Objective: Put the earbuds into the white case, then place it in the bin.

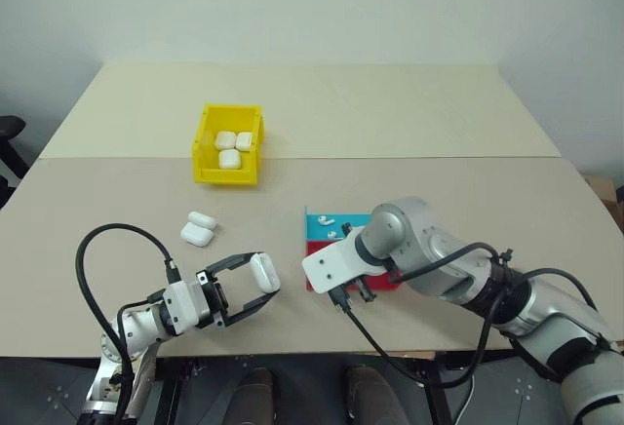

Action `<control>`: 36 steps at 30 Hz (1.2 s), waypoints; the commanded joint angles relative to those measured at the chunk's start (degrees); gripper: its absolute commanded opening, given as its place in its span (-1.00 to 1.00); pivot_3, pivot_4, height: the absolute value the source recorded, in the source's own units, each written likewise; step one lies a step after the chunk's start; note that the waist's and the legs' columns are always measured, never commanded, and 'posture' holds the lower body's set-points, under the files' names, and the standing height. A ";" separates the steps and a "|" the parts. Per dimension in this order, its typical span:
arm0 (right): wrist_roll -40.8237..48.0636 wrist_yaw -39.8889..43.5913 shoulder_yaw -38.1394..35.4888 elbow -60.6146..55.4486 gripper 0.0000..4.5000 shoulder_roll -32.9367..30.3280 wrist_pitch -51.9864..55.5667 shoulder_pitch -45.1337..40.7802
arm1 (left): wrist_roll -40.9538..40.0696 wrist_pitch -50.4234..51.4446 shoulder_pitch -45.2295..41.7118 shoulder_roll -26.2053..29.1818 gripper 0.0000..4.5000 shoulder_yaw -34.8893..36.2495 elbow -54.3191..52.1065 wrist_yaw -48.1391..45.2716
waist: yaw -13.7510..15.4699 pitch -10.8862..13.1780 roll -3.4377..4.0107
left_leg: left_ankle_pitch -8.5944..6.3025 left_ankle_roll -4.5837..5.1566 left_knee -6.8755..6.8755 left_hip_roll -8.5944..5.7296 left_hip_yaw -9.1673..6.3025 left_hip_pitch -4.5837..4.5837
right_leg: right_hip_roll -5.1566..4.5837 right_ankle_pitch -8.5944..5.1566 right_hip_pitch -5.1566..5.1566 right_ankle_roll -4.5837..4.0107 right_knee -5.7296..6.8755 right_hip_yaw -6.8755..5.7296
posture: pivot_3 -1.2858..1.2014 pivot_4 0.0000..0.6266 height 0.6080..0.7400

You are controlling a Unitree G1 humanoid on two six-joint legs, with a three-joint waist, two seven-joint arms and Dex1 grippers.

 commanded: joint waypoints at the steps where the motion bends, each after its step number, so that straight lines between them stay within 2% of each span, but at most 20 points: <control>1: -0.79 -0.44 -1.81 -0.98 -0.62 -0.11 -0.66 0.02 | -0.80 -1.96 -0.40 0.01 0.24 0.30 -0.83 -0.02 | 0.00 0.00 0.00 | 0.00 0.00 0.00 0.00 0.00 0.00 | 0.00 0.00 0.00 0.00 0.00 0.00 | 0.03 -0.52 1.00; 4: 0.49 -0.47 -4.10 -3.17 -0.62 -0.43 0.80 0.17 | -1.86 -1.55 -0.86 -0.04 0.24 0.27 -1.38 -0.35 | 0.03 0.00 0.00 | 0.00 0.00 0.00 0.00 0.00 0.00 | 0.00 0.00 0.00 0.00 0.00 0.00 | 0.03 -0.52 1.00; 7: 3.56 -0.09 -9.83 -7.88 -0.62 -1.97 4.06 0.82 | -4.84 0.43 -1.69 -0.29 0.24 -0.14 -3.92 -0.76 | 0.07 0.00 0.00 | 0.00 0.00 0.00 0.00 -0.02 -0.04 | 0.00 0.00 -0.02 0.00 0.00 0.00 | 0.03 -0.52 1.00; 14: 16.02 -2.21 -33.31 -16.44 -0.62 -6.77 14.62 4.47 | -12.64 10.26 -6.87 -1.15 0.24 -3.38 -11.30 -1.17 | 0.43 -0.01 -0.02 | 0.00 0.00 0.01 -0.05 -0.10 -0.04 | -0.04 0.00 0.10 0.03 -0.07 -0.05 | 0.03 -0.52 1.00; 18: 25.45 -7.78 -50.46 -18.11 -0.62 -2.43 16.20 7.00 | -17.81 17.22 -12.27 -3.72 0.24 -5.60 -12.36 -1.38 | 0.06 -0.01 -0.02 | 0.00 0.00 0.01 -0.04 -0.09 -0.03 | 0.03 0.00 0.08 0.02 -0.02 -0.02 | 0.03 -0.52 1.00; 22: 39.93 -13.39 -65.02 -20.61 -0.62 8.33 15.37 7.51 | -24.50 26.11 -15.12 -3.12 0.24 -4.81 -15.86 -1.24 | -0.40 -0.01 -0.02 | 0.00 0.00 0.00 0.02 -0.20 -0.04 | 0.16 0.00 0.09 0.02 0.00 0.03 | 0.03 -0.52 1.00; 27: 53.59 -19.01 -70.27 -21.39 -0.62 18.50 7.65 11.04 | -27.00 29.26 -17.63 -4.62 0.24 -4.51 -15.65 -3.83 | -0.29 -0.02 -0.02 | 0.00 0.00 -0.01 -0.02 -0.25 -0.04 | 0.13 0.00 0.11 0.03 0.01 0.02 | 0.03 -0.52 1.00; 30: 57.61 -19.41 -67.04 -20.85 -0.62 22.83 0.55 15.63 | -26.91 29.48 -18.64 -6.39 0.24 -5.02 -15.12 -5.45 | -0.30 -0.02 -0.01 | 0.00 0.00 -0.01 -0.02 -0.25 -0.03 | 0.14 0.00 0.14 0.04 -0.01 0.01 | 0.03 -0.52 1.00; 36: 59.34 -19.51 -59.59 -16.44 -0.62 26.23 -10.85 20.25 | -25.76 29.58 -19.45 -8.92 0.24 -5.31 -14.55 -7.20 | -0.46 -0.02 0.00 | 0.01 0.01 -0.01 -0.02 -0.26 -0.01 | 0.16 0.00 0.15 0.04 0.00 0.01 | 0.03 -0.52 1.00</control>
